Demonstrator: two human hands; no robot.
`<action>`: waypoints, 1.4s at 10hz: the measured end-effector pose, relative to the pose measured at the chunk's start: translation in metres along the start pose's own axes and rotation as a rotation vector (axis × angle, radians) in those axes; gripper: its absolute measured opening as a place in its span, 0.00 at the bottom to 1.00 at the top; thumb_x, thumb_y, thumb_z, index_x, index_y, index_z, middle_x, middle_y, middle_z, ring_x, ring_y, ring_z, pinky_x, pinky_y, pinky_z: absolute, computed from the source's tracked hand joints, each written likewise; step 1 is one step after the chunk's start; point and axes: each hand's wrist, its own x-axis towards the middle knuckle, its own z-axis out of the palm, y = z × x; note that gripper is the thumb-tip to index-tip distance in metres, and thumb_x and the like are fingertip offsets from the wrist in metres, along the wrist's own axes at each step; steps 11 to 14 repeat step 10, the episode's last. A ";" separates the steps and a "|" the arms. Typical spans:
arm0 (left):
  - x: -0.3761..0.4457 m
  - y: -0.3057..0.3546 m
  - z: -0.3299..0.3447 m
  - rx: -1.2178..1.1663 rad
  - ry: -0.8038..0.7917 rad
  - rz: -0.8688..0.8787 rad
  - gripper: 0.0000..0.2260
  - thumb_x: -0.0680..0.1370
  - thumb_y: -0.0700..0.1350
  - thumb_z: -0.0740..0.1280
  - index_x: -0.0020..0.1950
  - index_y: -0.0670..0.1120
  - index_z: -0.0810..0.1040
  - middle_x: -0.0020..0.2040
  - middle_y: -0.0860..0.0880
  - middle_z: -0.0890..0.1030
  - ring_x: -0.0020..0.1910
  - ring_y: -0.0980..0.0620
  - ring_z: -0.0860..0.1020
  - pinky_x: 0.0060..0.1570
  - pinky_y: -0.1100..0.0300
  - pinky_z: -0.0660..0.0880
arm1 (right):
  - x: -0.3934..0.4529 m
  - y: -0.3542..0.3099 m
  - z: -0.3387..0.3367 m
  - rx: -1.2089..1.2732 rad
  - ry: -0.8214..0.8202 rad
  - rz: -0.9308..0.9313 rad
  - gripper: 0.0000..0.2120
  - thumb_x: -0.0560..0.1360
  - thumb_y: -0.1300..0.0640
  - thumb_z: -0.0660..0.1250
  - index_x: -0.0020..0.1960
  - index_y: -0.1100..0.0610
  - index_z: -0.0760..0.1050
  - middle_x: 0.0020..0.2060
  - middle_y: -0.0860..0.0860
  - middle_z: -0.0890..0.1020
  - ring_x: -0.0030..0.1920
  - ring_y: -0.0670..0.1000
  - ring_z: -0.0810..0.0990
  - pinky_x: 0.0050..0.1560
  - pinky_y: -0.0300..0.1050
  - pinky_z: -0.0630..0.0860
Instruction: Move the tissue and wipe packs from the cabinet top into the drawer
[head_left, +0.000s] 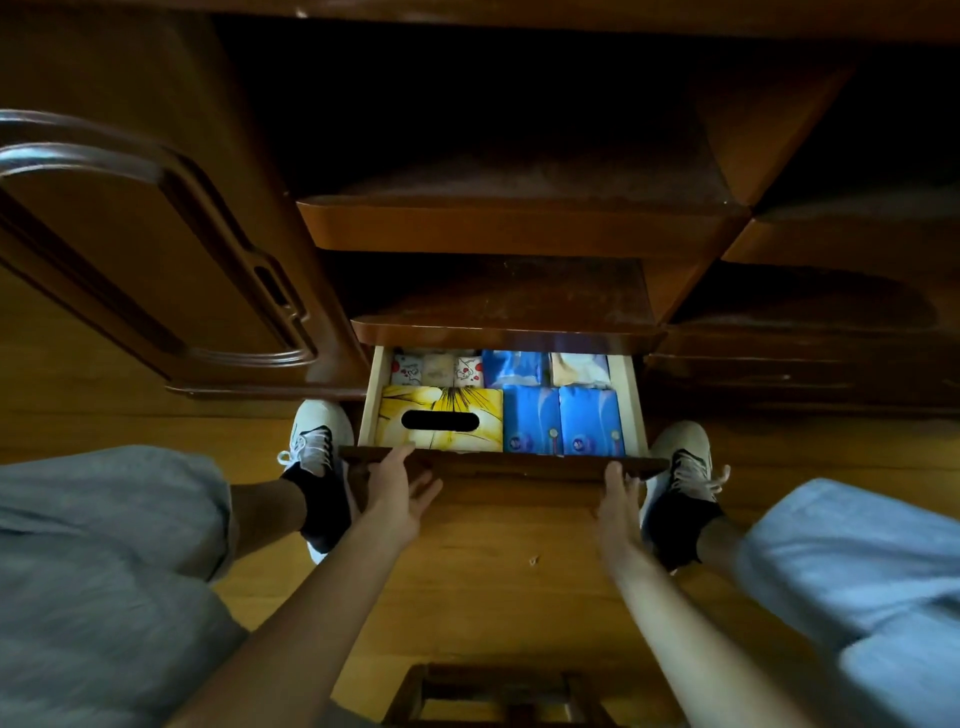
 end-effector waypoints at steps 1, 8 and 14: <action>0.004 -0.003 0.002 -0.062 -0.079 -0.006 0.23 0.78 0.34 0.67 0.69 0.50 0.69 0.59 0.39 0.77 0.58 0.39 0.79 0.53 0.45 0.81 | 0.007 -0.004 0.004 -0.164 -0.028 -0.004 0.28 0.85 0.57 0.62 0.81 0.61 0.56 0.74 0.65 0.69 0.70 0.68 0.72 0.69 0.65 0.72; 0.096 0.077 0.092 0.135 -0.248 0.059 0.18 0.78 0.33 0.63 0.66 0.43 0.66 0.49 0.39 0.86 0.49 0.43 0.85 0.48 0.50 0.83 | 0.109 -0.106 0.096 0.032 -0.076 0.030 0.43 0.82 0.68 0.62 0.83 0.45 0.41 0.51 0.52 0.79 0.56 0.53 0.84 0.62 0.57 0.80; 0.062 0.107 0.069 0.733 -0.073 0.211 0.04 0.81 0.40 0.64 0.49 0.44 0.78 0.57 0.38 0.82 0.54 0.40 0.82 0.55 0.46 0.80 | 0.074 -0.136 0.071 -0.332 -0.179 0.035 0.13 0.82 0.58 0.67 0.65 0.56 0.74 0.61 0.54 0.83 0.51 0.52 0.86 0.55 0.51 0.82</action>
